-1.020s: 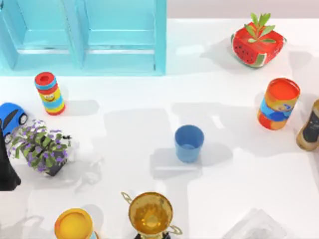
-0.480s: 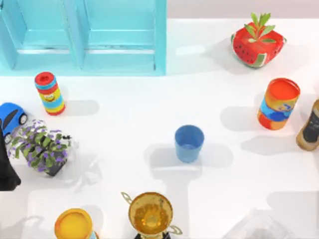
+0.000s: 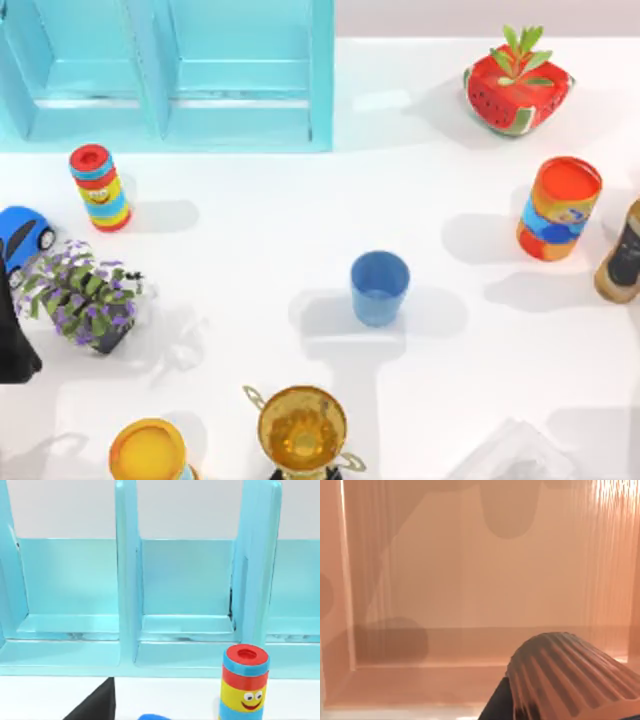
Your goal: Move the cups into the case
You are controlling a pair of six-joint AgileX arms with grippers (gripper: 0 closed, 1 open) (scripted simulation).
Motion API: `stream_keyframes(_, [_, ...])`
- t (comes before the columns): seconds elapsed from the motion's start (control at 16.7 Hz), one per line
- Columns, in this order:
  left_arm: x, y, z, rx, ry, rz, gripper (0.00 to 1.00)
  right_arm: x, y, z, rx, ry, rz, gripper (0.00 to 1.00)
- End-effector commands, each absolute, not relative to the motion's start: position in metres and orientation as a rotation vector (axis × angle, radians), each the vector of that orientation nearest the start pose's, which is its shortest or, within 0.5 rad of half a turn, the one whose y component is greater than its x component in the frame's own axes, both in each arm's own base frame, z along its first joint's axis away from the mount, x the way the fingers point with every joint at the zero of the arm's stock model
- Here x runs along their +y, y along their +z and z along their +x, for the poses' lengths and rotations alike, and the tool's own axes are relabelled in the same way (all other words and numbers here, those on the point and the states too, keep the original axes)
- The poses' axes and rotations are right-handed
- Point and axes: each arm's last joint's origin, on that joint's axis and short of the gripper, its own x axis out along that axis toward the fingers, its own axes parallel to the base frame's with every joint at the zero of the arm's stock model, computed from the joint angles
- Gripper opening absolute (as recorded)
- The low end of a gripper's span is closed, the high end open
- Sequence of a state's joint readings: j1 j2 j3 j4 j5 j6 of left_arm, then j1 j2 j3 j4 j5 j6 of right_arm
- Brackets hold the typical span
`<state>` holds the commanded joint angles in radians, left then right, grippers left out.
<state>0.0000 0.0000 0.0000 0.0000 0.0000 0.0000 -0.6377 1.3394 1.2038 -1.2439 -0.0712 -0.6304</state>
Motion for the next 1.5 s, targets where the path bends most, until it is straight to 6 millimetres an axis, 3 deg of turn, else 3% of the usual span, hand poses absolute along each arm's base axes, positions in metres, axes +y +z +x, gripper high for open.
stream_keyframes(0.66, [-0.001,0.160,0.106,0.000,0.000,0.000,1.00,-0.139,0.225,0.197,1.372,-0.045,-0.042,0.00])
stream_keyframes(0.9, [-0.001,0.160,0.106,0.000,0.000,0.000,1.00,-0.139,0.223,0.197,1.373,-0.044,-0.041,0.00])
stream_keyframes(1.5, [-0.001,0.160,0.106,0.000,0.000,0.000,1.00,-0.139,0.223,0.197,1.373,-0.044,-0.041,0.75])
